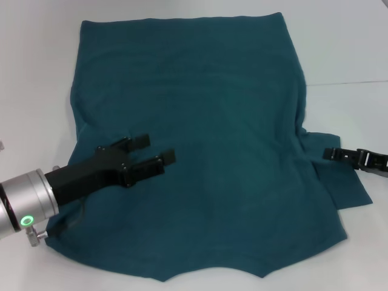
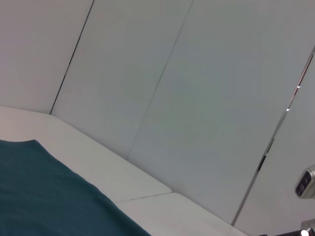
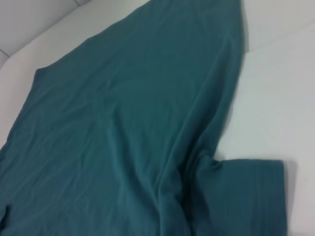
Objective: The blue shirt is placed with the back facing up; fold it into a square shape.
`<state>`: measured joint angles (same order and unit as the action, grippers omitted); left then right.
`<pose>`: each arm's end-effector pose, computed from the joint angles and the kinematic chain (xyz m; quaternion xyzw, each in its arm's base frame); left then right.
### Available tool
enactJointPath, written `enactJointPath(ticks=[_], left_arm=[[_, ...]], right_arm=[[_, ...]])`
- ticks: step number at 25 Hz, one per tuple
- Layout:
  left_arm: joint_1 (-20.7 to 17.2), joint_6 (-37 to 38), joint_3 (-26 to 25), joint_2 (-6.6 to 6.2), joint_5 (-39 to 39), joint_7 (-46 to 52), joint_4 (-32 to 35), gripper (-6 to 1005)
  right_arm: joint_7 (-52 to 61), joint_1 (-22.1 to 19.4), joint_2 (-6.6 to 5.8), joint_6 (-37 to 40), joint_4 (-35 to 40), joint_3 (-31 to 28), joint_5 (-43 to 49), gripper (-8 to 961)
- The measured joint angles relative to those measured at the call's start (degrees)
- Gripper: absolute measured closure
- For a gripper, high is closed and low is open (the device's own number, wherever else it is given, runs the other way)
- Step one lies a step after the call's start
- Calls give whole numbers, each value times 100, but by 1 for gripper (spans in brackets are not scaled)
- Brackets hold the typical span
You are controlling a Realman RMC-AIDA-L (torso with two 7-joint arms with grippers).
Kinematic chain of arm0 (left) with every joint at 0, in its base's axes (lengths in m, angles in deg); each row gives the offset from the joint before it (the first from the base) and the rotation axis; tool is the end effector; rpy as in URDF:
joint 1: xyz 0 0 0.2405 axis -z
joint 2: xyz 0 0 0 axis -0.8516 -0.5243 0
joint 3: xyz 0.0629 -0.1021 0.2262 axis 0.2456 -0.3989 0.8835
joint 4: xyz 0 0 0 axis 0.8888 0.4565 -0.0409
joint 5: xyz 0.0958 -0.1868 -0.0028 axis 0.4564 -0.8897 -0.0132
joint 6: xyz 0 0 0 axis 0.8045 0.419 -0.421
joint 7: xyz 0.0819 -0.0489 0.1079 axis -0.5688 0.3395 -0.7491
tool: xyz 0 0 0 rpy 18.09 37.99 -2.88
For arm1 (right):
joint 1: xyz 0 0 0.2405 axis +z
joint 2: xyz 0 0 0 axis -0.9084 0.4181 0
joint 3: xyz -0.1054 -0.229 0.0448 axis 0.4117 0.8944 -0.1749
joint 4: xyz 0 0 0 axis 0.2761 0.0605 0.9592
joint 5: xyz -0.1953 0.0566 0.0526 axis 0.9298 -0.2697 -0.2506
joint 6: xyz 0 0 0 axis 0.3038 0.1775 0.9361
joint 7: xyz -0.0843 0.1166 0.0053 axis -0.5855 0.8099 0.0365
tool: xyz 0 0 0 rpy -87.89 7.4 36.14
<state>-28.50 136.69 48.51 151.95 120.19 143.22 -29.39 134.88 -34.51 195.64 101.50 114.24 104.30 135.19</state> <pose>-0.2352 0.3432 -0.0297 -0.8701 -0.2934 -0.3585 0.1685 0.3556 0.3658 0.0454 -0.7065 0.6060 0.2001 0.3058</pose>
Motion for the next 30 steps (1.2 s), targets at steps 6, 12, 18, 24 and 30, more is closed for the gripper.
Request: enactJointPath(ticks=[6, 12, 18, 24, 30], left_arm=[[9, -41, 0, 0, 0, 0, 6, 112], [6, -49, -17, 0, 0, 0, 1, 112], [-10, -55, -40, 0, 0, 0, 2, 112], [-9, -58, -44, 1, 0, 0, 16, 112], [-8, -71, -43, 0, 0, 0, 22, 112]], right_arm=[[-49, 61, 11, -197, -162, -14, -20, 56], [-28, 77, 44, -239, -238, -58, -265, 101], [-285, 38, 67, -373, -423, -57, -731, 328], [-340, 37, 73, -381, -457, -61, -832, 463], [-413, 28, 93, -496, -500, -64, -983, 627]])
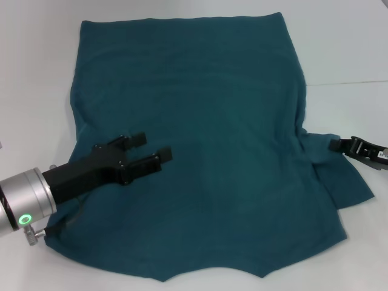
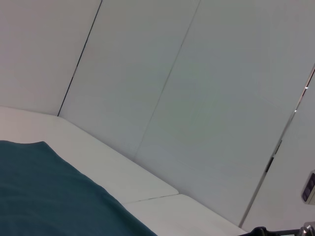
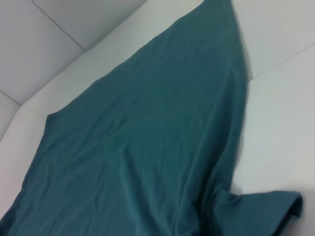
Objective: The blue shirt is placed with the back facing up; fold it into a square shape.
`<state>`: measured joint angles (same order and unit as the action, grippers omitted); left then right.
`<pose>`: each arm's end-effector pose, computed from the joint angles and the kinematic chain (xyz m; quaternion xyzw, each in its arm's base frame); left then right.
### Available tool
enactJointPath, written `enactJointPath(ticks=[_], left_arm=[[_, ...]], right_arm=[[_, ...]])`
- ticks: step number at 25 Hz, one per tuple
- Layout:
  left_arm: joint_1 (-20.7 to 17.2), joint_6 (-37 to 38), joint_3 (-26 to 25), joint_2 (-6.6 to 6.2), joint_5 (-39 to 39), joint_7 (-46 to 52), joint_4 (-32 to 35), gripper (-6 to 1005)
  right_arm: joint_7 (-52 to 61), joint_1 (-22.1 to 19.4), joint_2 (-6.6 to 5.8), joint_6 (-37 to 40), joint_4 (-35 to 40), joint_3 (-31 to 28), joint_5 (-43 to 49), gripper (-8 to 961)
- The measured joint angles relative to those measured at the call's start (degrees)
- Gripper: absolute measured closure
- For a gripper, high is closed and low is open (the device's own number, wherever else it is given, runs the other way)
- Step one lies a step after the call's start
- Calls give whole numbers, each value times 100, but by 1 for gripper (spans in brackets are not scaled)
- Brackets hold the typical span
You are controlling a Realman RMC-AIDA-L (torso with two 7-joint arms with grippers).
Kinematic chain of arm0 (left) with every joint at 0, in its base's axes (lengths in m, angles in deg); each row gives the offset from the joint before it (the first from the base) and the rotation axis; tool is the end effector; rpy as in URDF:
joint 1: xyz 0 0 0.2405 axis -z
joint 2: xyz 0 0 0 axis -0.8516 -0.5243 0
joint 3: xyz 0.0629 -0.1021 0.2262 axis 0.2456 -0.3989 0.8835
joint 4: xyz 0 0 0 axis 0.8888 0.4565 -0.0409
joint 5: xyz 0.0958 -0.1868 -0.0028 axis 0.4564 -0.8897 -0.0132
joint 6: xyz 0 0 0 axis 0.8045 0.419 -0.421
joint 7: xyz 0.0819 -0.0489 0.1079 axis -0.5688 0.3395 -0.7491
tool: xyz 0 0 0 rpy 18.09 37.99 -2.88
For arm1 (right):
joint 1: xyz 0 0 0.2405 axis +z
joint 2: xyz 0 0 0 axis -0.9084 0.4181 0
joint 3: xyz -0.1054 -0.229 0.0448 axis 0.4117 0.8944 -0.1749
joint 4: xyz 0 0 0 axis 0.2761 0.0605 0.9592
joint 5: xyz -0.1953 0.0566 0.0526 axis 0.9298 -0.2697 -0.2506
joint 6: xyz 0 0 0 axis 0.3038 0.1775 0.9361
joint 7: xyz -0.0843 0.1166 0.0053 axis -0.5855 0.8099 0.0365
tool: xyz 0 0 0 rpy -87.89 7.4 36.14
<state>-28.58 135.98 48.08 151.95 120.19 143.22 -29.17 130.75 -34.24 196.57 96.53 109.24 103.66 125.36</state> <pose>-0.2372 0.3451 -0.0279 -0.8679 -0.2959 -0.3574 0.1775 0.3524 0.3725 0.0333 -0.6703 0.6154 0.2651 0.3189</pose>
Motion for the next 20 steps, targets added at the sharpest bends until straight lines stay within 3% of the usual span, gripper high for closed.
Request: enactJointPath(ticks=[3, 10, 20], left_arm=[[-3, -6, 0, 0, 0, 0, -11, 112], [-23, -11, 0, 0, 0, 0, -16, 112], [-20, -47, 0, 0, -14, 0, -30, 111]], right_arm=[[-296, -12, 10, -113, -181, -7, -353, 783], [-638, -54, 8, -290, -260, -15, -862, 953], [-1032, -135, -74, -495, -176, -15, -1365, 954]])
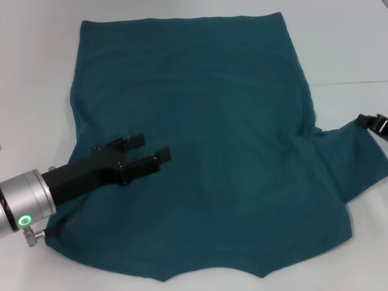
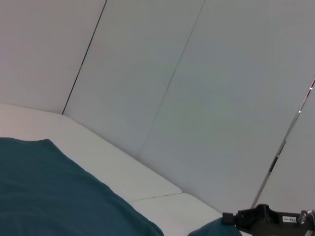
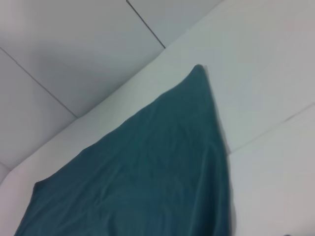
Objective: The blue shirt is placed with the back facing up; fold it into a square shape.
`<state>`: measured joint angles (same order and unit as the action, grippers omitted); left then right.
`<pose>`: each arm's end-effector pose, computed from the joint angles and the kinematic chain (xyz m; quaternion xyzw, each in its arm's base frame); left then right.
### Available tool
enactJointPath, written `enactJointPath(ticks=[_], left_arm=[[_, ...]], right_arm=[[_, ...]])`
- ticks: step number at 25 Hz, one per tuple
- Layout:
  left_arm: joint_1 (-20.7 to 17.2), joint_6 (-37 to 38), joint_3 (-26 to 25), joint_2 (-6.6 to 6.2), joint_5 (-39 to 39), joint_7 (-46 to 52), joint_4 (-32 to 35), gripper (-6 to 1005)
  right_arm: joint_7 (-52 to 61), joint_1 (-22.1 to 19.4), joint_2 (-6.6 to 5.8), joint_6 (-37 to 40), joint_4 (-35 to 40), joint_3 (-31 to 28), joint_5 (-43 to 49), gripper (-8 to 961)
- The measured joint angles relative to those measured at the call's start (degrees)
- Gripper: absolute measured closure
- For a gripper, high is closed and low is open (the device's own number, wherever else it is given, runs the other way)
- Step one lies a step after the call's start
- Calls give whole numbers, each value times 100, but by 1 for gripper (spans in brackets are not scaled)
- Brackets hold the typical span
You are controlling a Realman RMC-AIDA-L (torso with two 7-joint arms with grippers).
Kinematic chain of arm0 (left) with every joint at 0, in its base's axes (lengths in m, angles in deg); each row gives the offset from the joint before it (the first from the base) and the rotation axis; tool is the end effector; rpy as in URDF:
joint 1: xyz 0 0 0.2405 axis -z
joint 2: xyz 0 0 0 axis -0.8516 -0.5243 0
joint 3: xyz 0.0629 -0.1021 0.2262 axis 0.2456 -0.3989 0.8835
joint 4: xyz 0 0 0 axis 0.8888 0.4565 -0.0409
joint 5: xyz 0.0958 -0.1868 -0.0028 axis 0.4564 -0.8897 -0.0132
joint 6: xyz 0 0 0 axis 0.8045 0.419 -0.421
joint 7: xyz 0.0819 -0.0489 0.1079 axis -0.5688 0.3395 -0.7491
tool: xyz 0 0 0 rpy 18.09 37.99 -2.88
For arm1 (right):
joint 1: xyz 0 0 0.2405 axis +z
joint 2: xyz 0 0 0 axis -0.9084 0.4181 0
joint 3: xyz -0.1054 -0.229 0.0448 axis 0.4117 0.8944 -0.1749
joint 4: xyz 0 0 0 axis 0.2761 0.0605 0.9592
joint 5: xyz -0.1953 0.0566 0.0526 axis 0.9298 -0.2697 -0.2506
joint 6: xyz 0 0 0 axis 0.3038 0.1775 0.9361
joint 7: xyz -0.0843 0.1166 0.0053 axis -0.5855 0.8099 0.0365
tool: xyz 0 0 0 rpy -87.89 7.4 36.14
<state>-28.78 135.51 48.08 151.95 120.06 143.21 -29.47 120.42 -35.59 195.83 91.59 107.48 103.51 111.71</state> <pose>-0.2396 0.3446 -0.0286 -0.8658 -0.3011 -0.3566 0.1805 0.3625 0.3794 0.0565 -0.6400 0.5805 0.3196 0.3888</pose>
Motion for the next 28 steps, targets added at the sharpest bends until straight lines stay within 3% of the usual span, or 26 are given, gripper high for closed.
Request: enactJointPath(ticks=[18, 24, 28], left_arm=[[37, 1, 35, 0, -31, 117, -5, 111], [37, 2, 19, 9, -31, 156, -5, 111], [37, 2, 2, 9, -34, 208, -5, 111]], right_arm=[[-682, 309, -116, -193, 128, 57, -140, 953], [-682, 306, -49, 72, 126, 184, -122, 954], [-676, 237, -7, 642, 128, 342, -118, 954]])
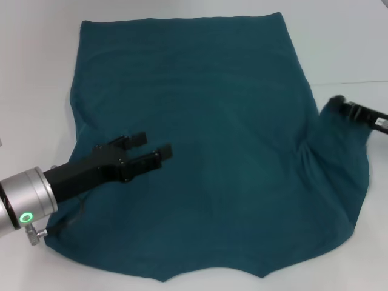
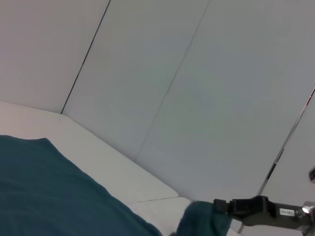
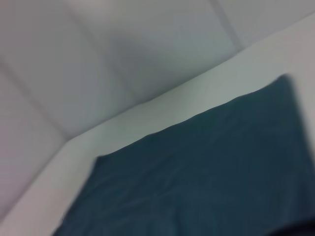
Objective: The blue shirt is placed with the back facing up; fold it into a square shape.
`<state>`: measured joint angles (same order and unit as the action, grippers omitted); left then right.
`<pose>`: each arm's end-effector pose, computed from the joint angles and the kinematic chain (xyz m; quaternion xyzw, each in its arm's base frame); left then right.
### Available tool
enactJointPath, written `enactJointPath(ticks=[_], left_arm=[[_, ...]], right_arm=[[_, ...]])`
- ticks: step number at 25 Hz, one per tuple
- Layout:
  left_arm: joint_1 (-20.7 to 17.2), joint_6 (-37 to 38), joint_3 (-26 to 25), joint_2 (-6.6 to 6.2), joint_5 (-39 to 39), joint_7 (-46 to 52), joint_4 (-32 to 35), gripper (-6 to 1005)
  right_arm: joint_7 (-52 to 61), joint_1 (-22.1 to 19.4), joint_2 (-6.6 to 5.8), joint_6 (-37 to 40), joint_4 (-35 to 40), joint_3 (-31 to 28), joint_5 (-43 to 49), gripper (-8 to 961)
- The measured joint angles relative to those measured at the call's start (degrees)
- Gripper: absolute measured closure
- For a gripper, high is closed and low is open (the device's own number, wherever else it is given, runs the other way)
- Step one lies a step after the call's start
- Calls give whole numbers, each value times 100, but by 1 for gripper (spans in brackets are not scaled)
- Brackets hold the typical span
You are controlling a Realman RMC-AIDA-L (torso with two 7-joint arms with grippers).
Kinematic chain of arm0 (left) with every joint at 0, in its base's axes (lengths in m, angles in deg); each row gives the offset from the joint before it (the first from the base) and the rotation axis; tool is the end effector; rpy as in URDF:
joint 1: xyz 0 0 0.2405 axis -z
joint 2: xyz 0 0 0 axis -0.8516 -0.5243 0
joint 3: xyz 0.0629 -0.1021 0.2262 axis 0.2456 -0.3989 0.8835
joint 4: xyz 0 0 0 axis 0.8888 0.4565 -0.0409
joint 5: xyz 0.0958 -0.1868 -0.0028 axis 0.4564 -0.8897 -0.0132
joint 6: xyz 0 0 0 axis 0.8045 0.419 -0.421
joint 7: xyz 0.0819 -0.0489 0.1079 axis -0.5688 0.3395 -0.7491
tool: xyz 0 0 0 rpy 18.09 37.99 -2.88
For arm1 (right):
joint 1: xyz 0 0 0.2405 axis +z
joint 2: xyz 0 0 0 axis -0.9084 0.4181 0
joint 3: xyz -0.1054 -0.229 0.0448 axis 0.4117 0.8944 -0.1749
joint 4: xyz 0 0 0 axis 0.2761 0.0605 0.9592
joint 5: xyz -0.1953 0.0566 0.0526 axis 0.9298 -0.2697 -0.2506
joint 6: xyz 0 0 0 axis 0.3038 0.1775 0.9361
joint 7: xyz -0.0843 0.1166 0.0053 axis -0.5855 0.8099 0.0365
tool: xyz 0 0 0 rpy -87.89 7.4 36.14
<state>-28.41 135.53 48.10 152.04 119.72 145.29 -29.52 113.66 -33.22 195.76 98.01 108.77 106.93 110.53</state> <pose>-0.2366 0.3462 -0.0288 -0.8598 -0.3146 -0.3633 0.1727 0.3247 0.3935 0.0508 -0.7249 0.4989 0.3179 0.3531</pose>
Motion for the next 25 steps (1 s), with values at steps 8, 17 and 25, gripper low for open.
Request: enactJointPath(ticks=[8, 17, 25], left_arm=[[0, -17, -2, 4, -6, 22, 0, 111], [0, -26, -2, 11, -6, 21, -14, 111], [0, -27, -2, 13, -6, 21, -25, 111]], right_arm=[[217, 43, -75, 823, 19, 162, 11, 953], [295, 100, -80, 689, 26, 256, 20, 954], [481, 182, -54, 286, 26, 243, -22, 953]])
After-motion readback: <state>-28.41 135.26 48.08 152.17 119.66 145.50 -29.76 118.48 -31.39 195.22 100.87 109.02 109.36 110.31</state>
